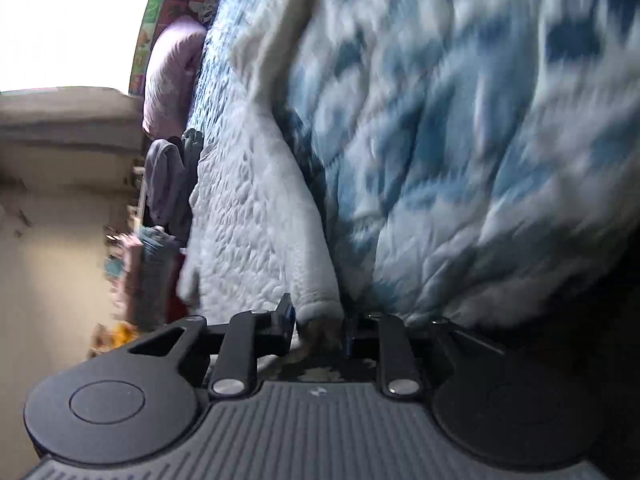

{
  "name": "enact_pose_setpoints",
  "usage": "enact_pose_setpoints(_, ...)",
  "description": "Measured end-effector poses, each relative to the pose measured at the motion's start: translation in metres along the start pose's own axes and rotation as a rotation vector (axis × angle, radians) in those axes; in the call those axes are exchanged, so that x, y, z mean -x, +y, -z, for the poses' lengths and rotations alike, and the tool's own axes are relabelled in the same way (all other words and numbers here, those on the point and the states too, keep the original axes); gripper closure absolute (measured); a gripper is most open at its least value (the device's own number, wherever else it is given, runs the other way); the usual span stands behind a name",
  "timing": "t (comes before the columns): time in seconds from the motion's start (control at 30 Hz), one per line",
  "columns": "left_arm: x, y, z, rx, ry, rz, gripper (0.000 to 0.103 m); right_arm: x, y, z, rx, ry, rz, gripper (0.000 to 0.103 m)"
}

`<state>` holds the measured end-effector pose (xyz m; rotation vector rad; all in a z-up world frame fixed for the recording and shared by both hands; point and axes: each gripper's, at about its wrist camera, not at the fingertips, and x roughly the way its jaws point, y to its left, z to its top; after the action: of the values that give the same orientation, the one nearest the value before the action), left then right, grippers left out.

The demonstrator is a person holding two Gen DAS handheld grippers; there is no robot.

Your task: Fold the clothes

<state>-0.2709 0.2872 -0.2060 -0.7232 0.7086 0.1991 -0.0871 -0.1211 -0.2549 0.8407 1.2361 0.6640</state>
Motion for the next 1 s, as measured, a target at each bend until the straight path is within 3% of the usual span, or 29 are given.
enact_pose_setpoints(0.03, 0.002, -0.006, 0.0, -0.034, -0.026, -0.011, 0.069, 0.007, 0.006, -0.001, 0.041, -0.018, 0.03, 0.065)
enact_pose_setpoints(0.13, 0.009, -0.023, 0.001, -0.137, -0.103, -0.045, 0.069, 0.035, 0.03, -0.004, 0.238, -0.115, 0.132, 0.065)
enact_pose_setpoints(0.2, 0.013, -0.035, 0.001, -0.206, -0.154, -0.068, 0.069, 0.045, 0.044, -0.006, 0.373, -0.186, 0.151, 0.065)
enact_pose_setpoints(0.27, -0.006, -0.046, 0.012, -0.283, -0.117, -0.105, 0.069, 0.042, 0.059, -0.006, 0.488, -0.217, 0.123, 0.067)
enact_pose_setpoints(0.4, -0.038, -0.055, 0.028, -0.391, -0.04, -0.214, 0.066, 0.019, 0.061, -0.007, 0.517, -0.18, 0.182, 0.07)
enact_pose_setpoints(0.43, -0.034, -0.06, 0.027, -0.405, -0.032, -0.223, 0.066, 0.013, 0.061, -0.007, 0.521, -0.169, 0.199, 0.077)
enact_pose_setpoints(0.47, -0.028, -0.061, 0.025, -0.394, -0.039, -0.215, 0.066, 0.007, 0.061, -0.007, 0.526, -0.159, 0.216, 0.081)
enact_pose_setpoints(0.6, 0.002, -0.064, 0.008, -0.304, -0.07, -0.182, 0.066, -0.018, 0.062, -0.007, 0.543, -0.117, 0.284, 0.081)
enact_pose_setpoints(0.63, 0.008, -0.067, 0.002, -0.276, -0.074, -0.174, 0.066, -0.015, 0.062, -0.006, 0.538, -0.117, 0.276, 0.077)
enact_pose_setpoints(0.8, 0.033, -0.095, -0.038, -0.213, -0.128, -0.117, 0.064, -0.014, 0.084, -0.011, 0.557, -0.163, 0.219, 0.077)
enact_pose_setpoints(1.0, 0.0, -0.127, -0.095, -0.213, -0.16, -0.097, 0.06, -0.032, 0.116, -0.044, 0.59, -0.212, 0.197, 0.077)
